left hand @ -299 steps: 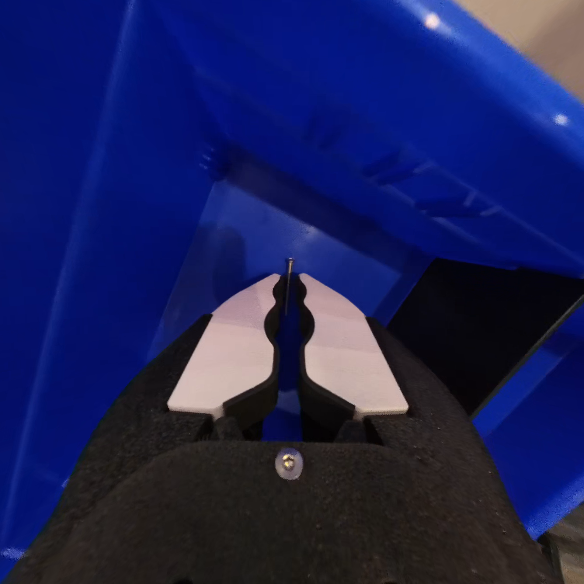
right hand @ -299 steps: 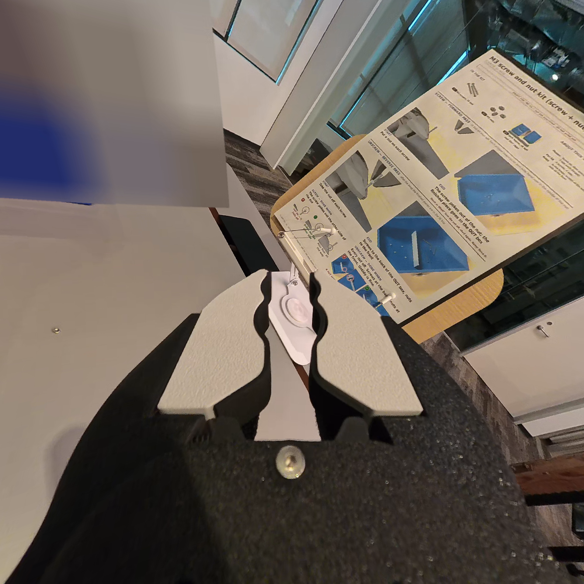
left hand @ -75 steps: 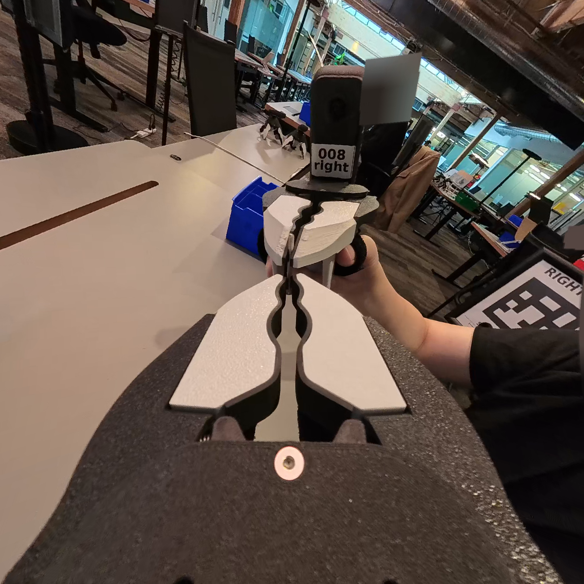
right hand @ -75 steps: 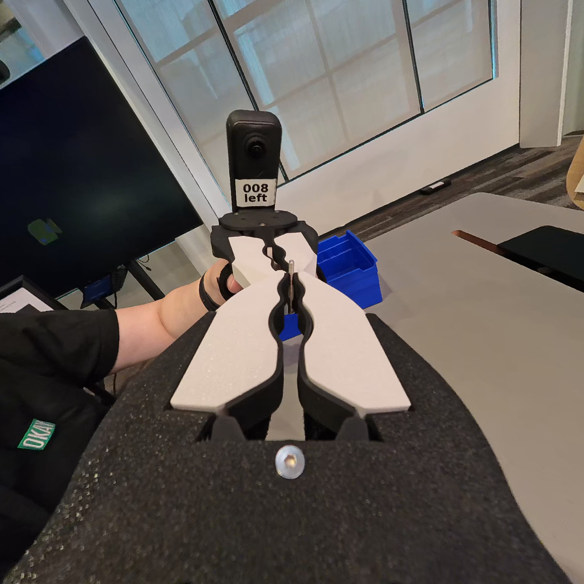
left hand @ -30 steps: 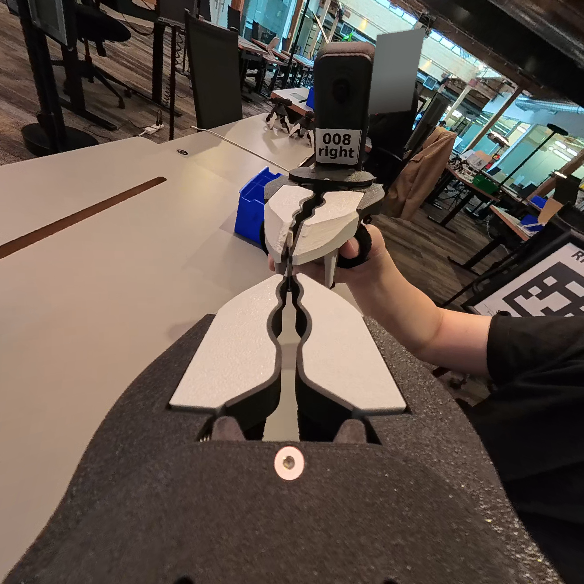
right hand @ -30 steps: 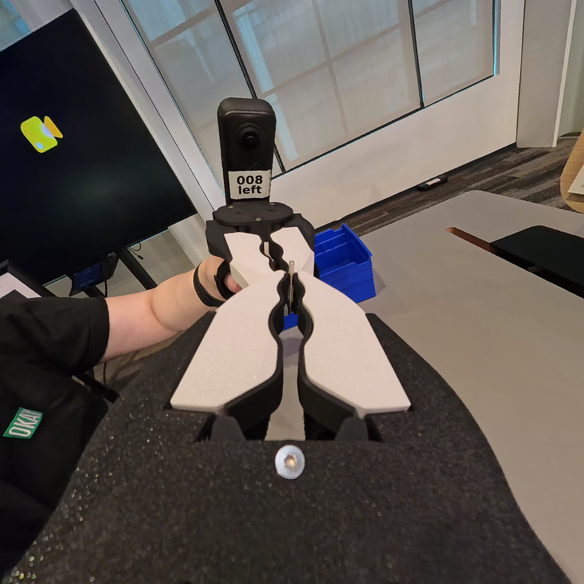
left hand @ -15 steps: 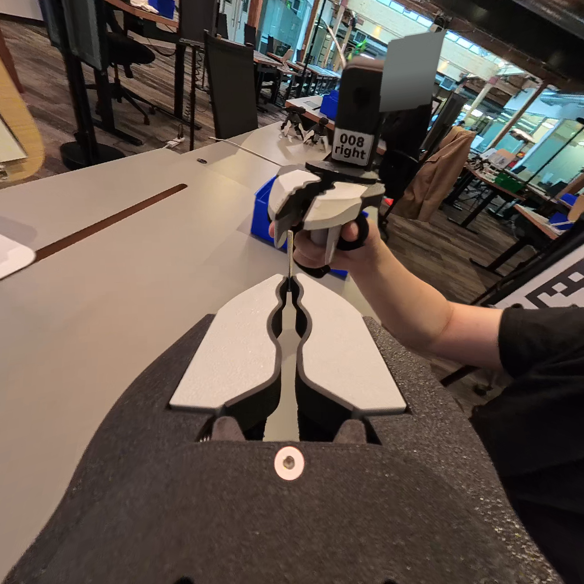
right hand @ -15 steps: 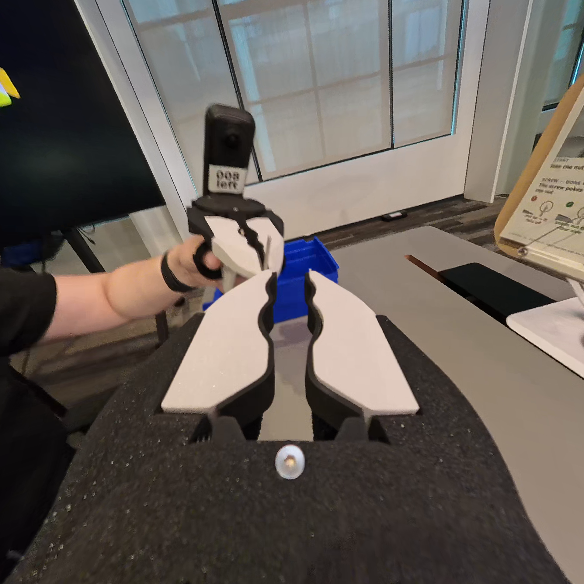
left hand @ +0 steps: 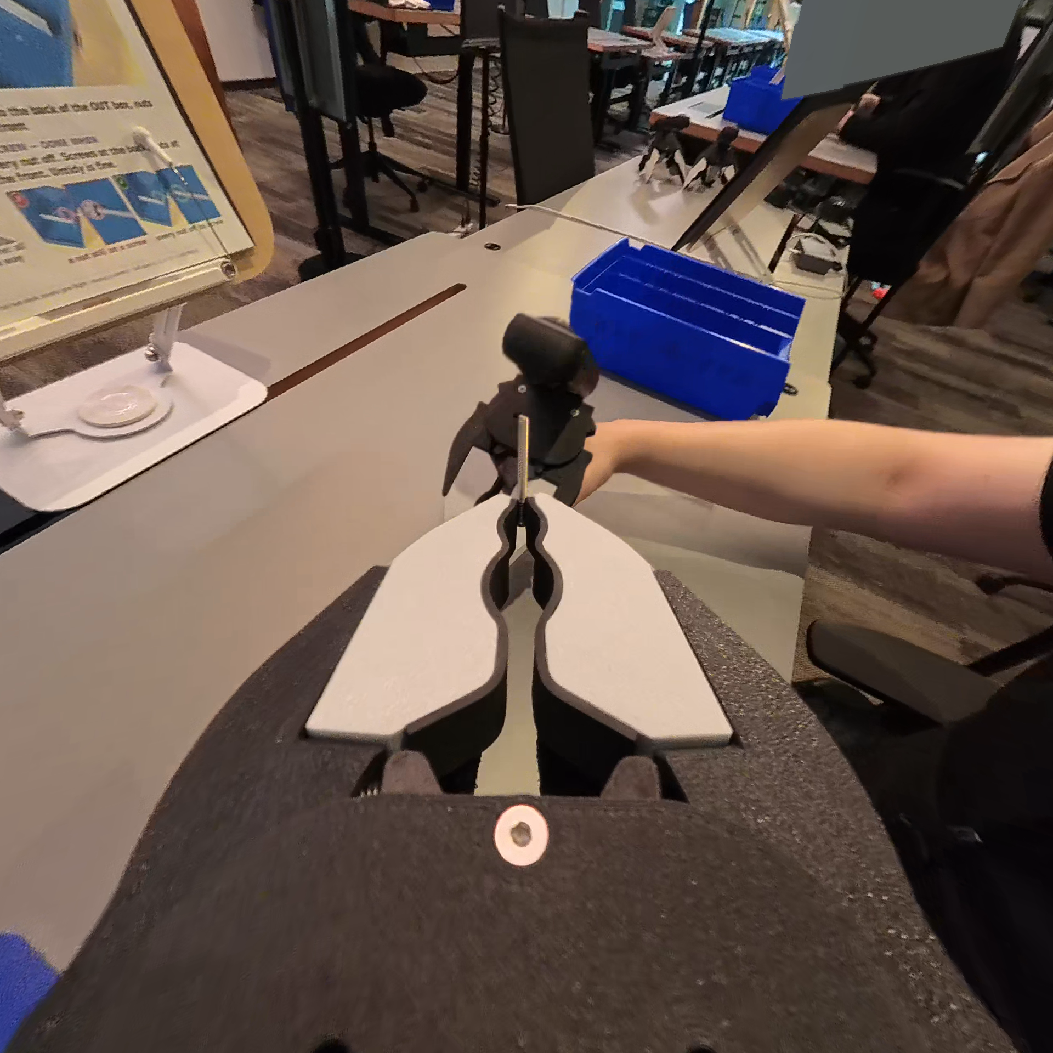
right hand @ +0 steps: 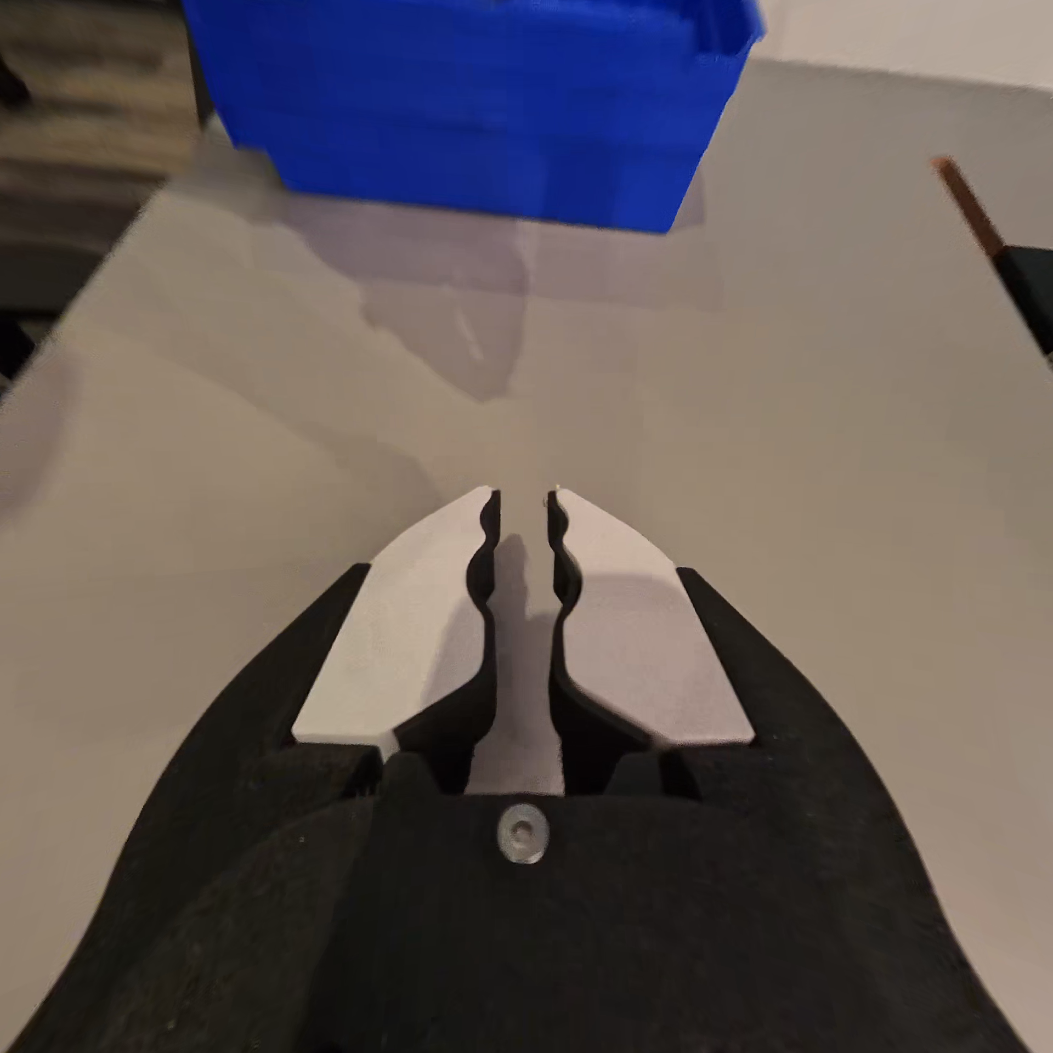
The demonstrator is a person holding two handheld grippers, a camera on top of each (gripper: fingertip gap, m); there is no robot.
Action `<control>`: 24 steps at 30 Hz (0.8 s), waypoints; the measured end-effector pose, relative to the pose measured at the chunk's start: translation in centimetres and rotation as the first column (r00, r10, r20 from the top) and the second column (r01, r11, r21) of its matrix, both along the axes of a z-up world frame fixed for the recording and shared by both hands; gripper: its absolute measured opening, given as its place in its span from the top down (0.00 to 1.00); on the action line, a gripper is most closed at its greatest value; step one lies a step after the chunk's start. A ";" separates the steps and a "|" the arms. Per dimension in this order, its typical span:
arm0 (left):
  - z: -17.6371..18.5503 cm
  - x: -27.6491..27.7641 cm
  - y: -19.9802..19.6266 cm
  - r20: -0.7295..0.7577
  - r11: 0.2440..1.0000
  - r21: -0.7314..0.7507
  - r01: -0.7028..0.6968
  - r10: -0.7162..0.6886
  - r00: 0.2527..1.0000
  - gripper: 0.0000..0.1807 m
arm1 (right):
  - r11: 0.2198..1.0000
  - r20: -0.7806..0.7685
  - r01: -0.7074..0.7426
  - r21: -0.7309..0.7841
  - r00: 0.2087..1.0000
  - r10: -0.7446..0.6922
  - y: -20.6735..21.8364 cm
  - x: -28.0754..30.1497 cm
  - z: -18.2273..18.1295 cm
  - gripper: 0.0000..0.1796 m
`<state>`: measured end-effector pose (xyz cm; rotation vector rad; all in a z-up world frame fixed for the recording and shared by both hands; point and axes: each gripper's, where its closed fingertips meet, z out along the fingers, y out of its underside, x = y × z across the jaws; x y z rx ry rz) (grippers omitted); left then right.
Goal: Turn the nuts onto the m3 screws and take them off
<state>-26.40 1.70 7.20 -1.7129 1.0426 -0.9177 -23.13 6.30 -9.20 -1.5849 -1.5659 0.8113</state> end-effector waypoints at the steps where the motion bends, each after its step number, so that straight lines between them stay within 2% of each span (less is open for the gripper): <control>1: -0.2 -0.3 -0.1 -0.003 1.000 0.005 -0.007 0.007 1.000 0.99 | 1.000 0.036 -0.010 0.013 0.999 0.009 0.2 -0.4 -0.8 0.92; 6: -0.5 -1.7 -0.4 0.020 1.000 -0.012 -0.029 0.029 0.999 0.99 | 0.999 0.156 -0.026 0.037 0.987 0.020 1.0 -2.1 -3.5 0.91; 14: -0.4 -2.7 -0.4 0.033 0.999 -0.019 -0.034 0.035 0.999 0.99 | 1.000 0.231 -0.016 0.011 0.973 0.013 1.7 -2.6 -5.0 0.92; 24: -0.4 -2.3 -0.7 0.030 1.000 -0.011 -0.016 0.016 0.999 0.99 | 1.000 0.249 -0.007 -0.021 0.968 0.012 1.9 -2.7 -5.7 0.92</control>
